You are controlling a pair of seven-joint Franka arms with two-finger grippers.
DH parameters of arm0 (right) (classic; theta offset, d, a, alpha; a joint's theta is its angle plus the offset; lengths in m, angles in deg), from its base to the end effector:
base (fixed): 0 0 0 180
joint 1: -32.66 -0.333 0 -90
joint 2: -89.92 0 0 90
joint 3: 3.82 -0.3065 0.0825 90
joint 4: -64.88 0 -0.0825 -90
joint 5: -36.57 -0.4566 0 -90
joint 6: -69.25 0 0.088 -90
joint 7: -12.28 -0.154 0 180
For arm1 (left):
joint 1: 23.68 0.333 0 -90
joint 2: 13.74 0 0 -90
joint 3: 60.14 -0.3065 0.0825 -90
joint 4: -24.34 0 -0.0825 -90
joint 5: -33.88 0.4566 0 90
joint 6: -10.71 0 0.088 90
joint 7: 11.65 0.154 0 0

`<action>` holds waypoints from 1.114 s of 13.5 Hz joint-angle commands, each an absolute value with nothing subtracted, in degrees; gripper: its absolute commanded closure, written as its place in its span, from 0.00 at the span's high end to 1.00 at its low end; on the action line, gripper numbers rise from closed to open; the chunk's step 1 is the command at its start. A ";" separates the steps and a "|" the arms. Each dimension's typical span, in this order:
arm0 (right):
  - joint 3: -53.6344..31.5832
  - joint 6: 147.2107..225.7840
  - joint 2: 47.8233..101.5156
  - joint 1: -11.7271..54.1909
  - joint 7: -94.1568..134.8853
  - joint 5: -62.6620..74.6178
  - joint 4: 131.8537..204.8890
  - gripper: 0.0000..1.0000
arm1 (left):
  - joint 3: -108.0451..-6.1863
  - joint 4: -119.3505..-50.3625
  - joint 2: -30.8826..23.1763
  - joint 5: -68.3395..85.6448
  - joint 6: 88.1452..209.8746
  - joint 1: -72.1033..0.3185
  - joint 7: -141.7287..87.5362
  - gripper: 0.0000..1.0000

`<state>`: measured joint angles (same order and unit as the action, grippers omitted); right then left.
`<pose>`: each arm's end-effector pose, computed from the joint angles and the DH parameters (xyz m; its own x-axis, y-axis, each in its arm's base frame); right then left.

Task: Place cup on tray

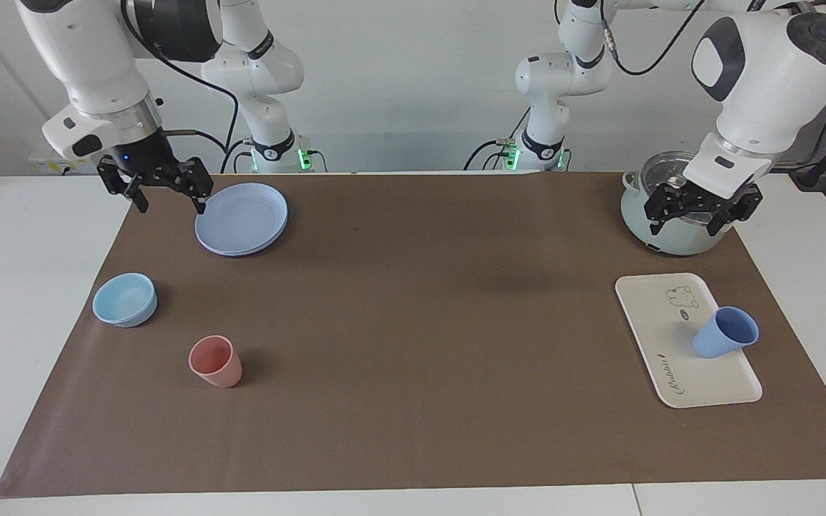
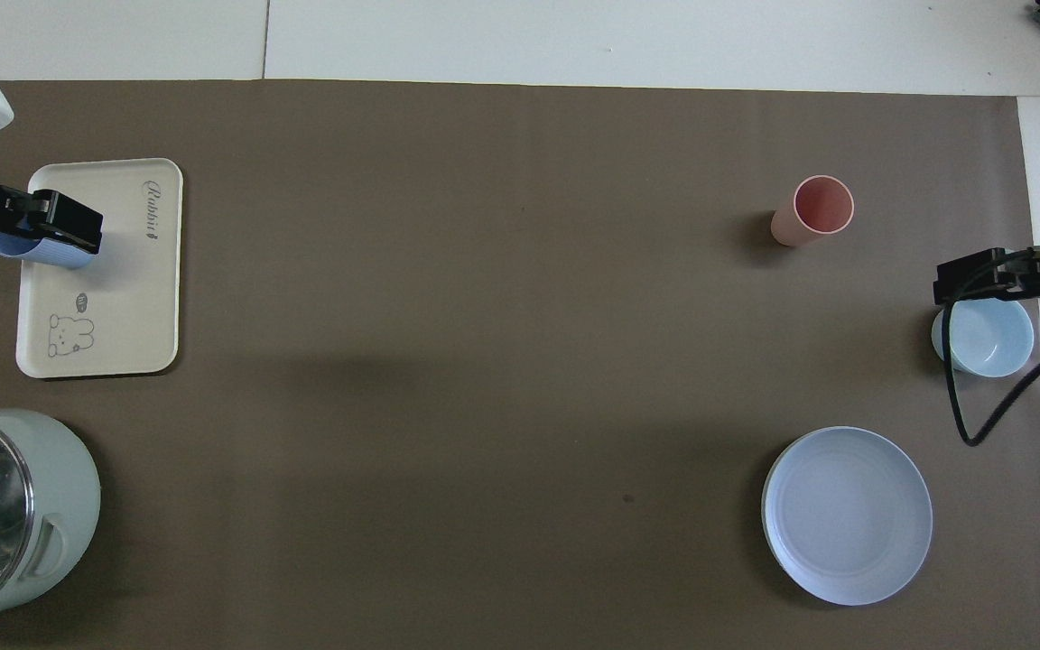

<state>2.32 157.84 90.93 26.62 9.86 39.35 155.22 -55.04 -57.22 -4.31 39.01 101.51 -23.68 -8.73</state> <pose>0.6187 -0.0091 0.5737 0.9989 -0.0451 -0.0110 -0.0445 -0.9979 0.0471 0.6758 -0.0427 0.5430 0.9902 -0.1395 -0.0065 -0.1396 -0.9874 -0.0747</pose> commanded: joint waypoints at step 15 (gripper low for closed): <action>2.15 154.46 90.19 27.38 10.34 37.38 152.81 1.00 | -53.99 -66.80 -11.89 36.60 107.22 -24.11 -14.20 1.00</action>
